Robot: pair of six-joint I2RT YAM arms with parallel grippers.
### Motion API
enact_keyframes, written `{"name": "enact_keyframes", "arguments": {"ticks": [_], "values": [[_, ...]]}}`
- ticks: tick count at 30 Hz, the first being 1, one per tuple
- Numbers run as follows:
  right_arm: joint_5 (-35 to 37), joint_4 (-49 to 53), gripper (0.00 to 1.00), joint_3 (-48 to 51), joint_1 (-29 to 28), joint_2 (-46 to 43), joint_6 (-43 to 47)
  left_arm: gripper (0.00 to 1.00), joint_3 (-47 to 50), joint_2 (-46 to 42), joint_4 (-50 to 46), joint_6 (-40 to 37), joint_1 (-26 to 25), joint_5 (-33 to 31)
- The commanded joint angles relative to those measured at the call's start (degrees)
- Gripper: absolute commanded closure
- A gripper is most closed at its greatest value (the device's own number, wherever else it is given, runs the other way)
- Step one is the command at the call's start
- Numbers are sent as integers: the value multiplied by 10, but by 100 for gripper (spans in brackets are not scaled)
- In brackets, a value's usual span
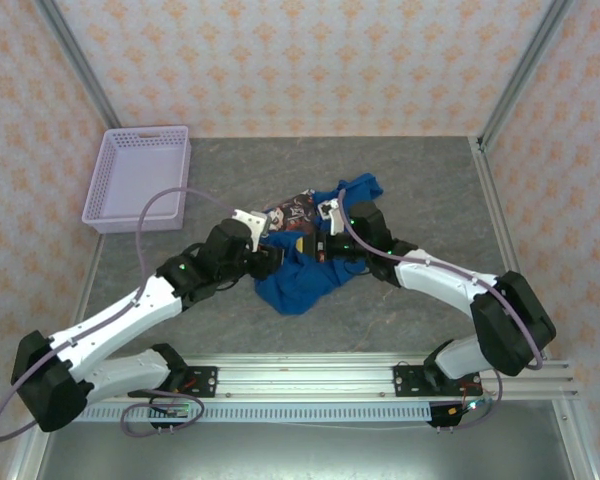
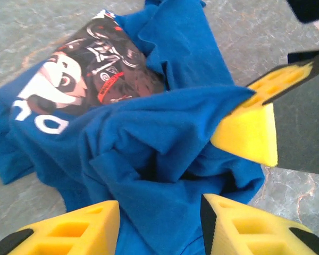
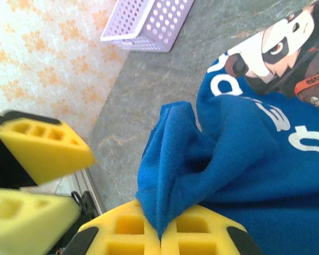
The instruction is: Fold the inside-out t-shirt
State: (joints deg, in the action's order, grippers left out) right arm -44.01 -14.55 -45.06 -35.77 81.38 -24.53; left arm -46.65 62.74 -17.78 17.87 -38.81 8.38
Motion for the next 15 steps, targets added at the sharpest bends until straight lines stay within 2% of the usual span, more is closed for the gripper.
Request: {"name": "enact_keyframes", "arguments": {"ticks": [1,6,10,15], "values": [[-14,-59,100,15,9,-8,-41,55,4,38,55,-11,-1,51],[-27,-76,100,29,14,-15,-57,57,-22,94,96,-24,-1,73],[-28,-89,100,45,26,-32,-71,63,-27,122,93,-38,0,60],[-46,-102,100,50,35,-44,-80,65,-15,156,99,-59,6,39]]}}
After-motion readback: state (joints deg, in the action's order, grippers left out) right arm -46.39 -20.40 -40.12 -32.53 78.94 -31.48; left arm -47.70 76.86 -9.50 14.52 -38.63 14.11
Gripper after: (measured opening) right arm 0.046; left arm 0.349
